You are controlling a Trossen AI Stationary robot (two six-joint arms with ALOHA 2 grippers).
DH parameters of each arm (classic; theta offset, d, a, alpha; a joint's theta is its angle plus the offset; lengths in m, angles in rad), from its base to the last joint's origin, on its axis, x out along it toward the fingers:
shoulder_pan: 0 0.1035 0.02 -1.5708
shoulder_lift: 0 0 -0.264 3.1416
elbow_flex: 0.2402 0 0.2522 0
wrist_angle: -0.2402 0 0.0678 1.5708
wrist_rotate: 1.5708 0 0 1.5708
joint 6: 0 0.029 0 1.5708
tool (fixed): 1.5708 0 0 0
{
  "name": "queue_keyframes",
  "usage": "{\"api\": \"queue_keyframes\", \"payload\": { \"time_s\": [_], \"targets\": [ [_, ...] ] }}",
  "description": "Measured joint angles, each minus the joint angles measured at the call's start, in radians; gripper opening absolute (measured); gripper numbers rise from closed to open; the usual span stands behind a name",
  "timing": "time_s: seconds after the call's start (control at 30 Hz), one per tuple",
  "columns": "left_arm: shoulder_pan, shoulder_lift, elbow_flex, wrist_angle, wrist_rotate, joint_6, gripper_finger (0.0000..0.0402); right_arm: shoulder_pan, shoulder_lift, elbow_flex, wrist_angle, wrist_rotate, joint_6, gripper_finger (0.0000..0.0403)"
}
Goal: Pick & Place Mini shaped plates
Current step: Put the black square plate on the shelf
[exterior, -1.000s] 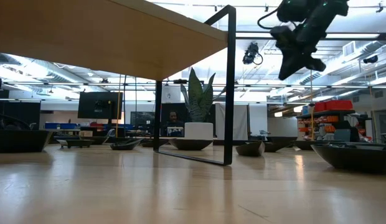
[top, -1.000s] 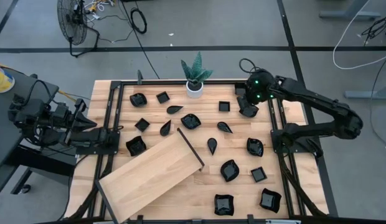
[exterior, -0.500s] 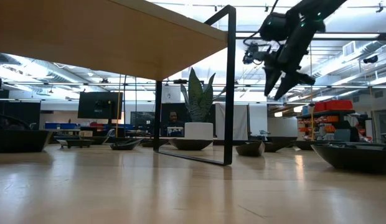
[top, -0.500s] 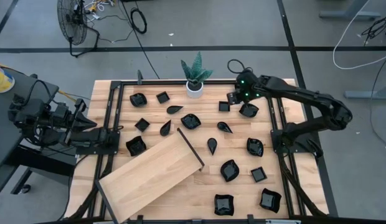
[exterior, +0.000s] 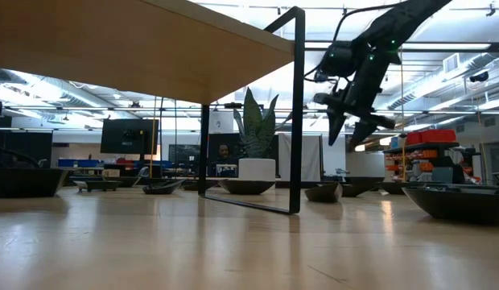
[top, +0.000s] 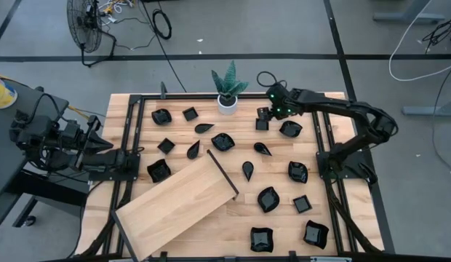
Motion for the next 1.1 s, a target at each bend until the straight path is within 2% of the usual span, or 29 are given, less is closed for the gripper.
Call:
{"api": "queue_keyframes", "payload": {
  "time_s": [0.27, 0.6, 1.1],
  "targets": [
    [0.000, 0.000, 0.000, 0.000, 0.000, 0.000, 0.0018, -0.007, 0.007, -0.106, 0.121, 0.000, 0.118, 0.0223],
    [0.000, 0.000, 0.000, 0.000, 0.000, 0.000, 0.0018, -0.011, 0.007, -0.214, 0.243, 0.018, 0.151, 0.0212],
    [0.000, 0.000, 0.000, 0.000, 0.000, 0.000, 0.0018, -0.045, 0.116, -0.224, 0.287, 0.007, 0.143, 0.0212]
  ]
}}
